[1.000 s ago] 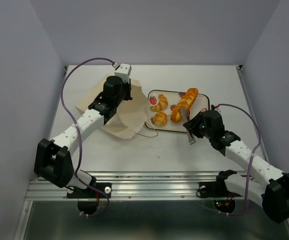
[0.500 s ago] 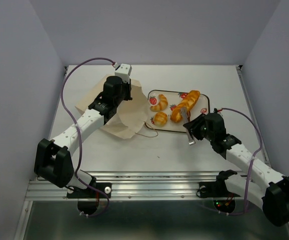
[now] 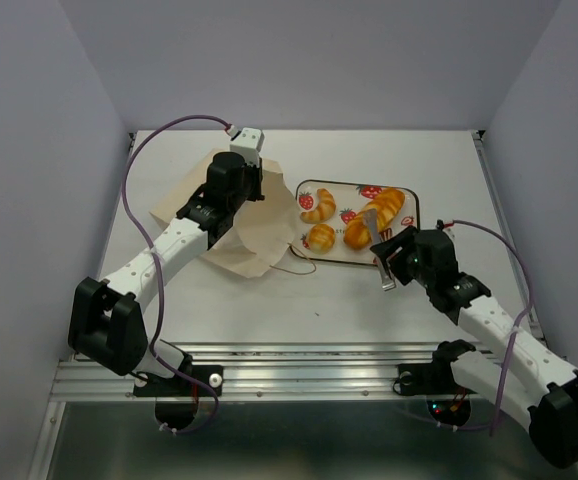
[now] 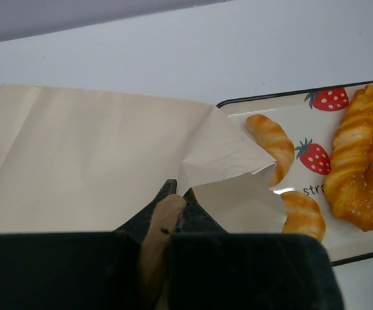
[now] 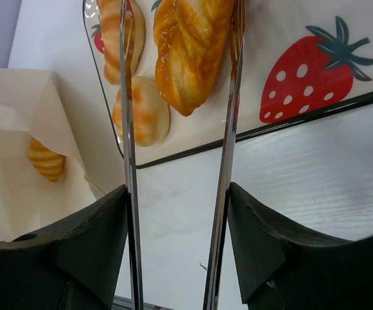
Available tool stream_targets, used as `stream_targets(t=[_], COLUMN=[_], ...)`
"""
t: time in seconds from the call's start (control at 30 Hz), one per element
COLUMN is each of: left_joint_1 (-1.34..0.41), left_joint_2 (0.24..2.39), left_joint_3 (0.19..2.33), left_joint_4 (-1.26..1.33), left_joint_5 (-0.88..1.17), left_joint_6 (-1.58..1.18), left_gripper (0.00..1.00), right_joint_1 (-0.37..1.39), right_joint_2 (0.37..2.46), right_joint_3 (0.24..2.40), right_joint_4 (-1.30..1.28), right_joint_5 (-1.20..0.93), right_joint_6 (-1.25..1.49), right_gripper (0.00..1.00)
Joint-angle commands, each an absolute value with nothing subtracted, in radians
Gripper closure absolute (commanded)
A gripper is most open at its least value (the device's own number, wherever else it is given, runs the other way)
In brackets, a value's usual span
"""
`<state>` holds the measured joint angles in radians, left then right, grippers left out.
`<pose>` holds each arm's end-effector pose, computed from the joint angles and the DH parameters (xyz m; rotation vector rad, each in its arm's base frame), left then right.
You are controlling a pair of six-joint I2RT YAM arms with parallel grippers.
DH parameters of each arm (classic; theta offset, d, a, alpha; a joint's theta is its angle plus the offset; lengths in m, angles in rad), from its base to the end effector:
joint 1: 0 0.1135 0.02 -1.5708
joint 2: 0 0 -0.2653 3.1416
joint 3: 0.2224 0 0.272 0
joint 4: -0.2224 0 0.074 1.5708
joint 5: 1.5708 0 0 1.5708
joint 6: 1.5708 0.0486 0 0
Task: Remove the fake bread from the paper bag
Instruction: Place the fake bread in the container, then take out the fake bread from the paper bag.
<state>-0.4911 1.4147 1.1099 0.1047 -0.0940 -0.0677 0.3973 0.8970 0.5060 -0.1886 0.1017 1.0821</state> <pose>0.3282 -0.1704 0.3289 0.3071 1.7545 -0.3208 0.2094 0.0825 0.2082 0.8110 2.0915 0.7328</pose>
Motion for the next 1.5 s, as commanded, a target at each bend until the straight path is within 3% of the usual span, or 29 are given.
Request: stream_targets(t=[0.0, 0.33, 0.53, 0.8, 1.07, 1.3, 1.47], left_joint_1=[-0.494, -0.494, -0.492, -0.492, -0.494, -0.492, -0.492], left_joint_2=[1.361, 1.365, 1.332, 1.273, 1.267, 1.287, 1.301], left_joint_3=[1.112, 1.120, 1.088, 1.045, 1.040, 1.054, 1.071], left_joint_4=[0.143, 0.140, 0.159, 0.160, 0.126, 0.117, 0.117], left_joint_5=[-0.095, -0.052, 0.078, 0.222, 0.236, 0.229, 0.226], left_joint_6=[-0.046, -0.009, 0.109, 0.232, 0.255, 0.232, 0.207], left_gripper=[1.00, 1.00, 1.00, 1.00, 1.00, 1.00, 1.00], right_joint_1=[0.391, 0.391, 0.391, 0.391, 0.391, 0.439, 0.567], right_joint_2=[0.825, 0.703, 0.675, 0.698, 0.753, 0.784, 0.885], right_joint_3=[0.525, 0.560, 0.609, 0.583, 0.555, 0.580, 0.623], right_joint_4=[-0.241, -0.368, -0.309, -0.072, 0.181, 0.181, 0.124], right_joint_5=[0.184, 0.261, 0.171, -0.318, -0.786, -0.847, -0.701], right_joint_6=[1.092, 1.042, 0.856, 0.634, 0.608, 0.563, 0.516], right_gripper=[0.35, 0.36, 0.40, 0.39, 0.40, 0.41, 0.41])
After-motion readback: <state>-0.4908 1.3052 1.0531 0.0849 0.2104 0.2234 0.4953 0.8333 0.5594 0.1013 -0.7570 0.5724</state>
